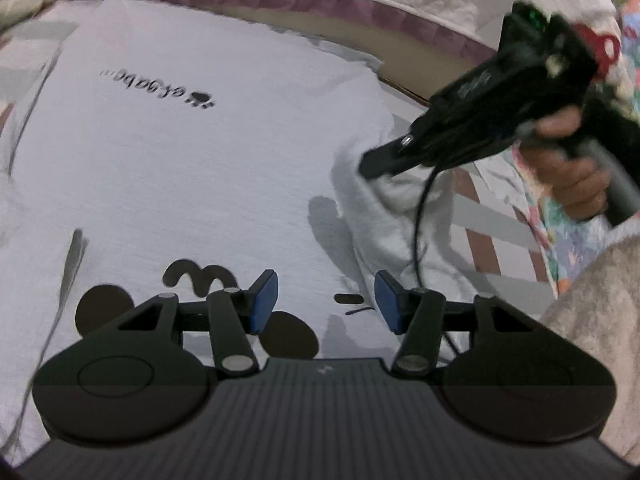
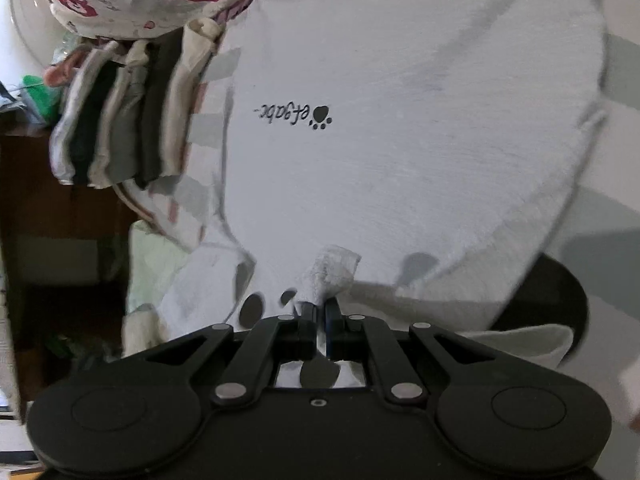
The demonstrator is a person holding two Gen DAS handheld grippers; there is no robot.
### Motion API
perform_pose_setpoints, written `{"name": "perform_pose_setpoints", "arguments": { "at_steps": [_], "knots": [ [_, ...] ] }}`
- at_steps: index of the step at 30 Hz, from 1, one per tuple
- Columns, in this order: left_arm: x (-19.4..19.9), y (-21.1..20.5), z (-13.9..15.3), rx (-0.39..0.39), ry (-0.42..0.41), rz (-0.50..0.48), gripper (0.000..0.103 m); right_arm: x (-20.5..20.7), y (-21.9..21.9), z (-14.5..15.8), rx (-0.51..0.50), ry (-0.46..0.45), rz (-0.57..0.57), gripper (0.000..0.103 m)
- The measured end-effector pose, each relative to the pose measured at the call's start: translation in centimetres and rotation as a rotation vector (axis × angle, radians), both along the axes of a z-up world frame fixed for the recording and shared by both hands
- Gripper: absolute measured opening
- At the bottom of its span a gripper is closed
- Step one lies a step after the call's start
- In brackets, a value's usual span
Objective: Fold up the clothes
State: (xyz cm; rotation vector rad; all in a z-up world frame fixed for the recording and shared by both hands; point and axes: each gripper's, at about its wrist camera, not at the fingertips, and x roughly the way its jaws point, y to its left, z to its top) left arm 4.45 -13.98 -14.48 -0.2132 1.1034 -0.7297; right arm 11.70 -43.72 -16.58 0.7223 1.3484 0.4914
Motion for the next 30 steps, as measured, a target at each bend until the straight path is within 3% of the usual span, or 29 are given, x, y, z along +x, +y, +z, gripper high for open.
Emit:
{"name": "perform_pose_setpoints", "arguments": {
  "at_steps": [3,5,7,12,16,19,25,30],
  "knots": [
    [0.4,0.6,-0.7,-0.026,0.052,0.026,0.054,0.3,0.7,-0.5,-0.109,-0.045,0.018,0.015],
    [0.3,0.3,-1.2,-0.047,0.088,0.021,0.054,0.1,0.2,0.0,-0.151,-0.080,0.016,0.038],
    [-0.1,-0.5,-1.4,-0.036,0.075,-0.005,0.055,0.0,-0.6,0.9,-0.192,-0.120,0.010,0.050],
    [-0.9,-2.2,-2.0,0.007,0.028,-0.065,0.055,-0.3,-2.8,1.7,-0.298,-0.064,-0.074,0.050],
    [-0.3,-1.4,-2.7,-0.033,0.064,-0.027,0.055,-1.2,-3.7,0.2,-0.411,0.044,-0.012,0.050],
    [0.2,-0.5,-2.5,-0.054,0.064,0.017,0.055,-1.4,-4.9,-0.9,-0.451,0.108,-0.050,0.050],
    [0.8,0.8,-1.9,-0.012,0.032,0.069,0.055,-1.3,-6.3,-3.9,-0.363,0.234,-0.070,0.051],
    [1.3,0.9,-2.5,-0.032,0.058,0.084,0.055,-1.2,-5.8,-6.2,-0.277,0.317,-0.064,0.062]
  ]
}}
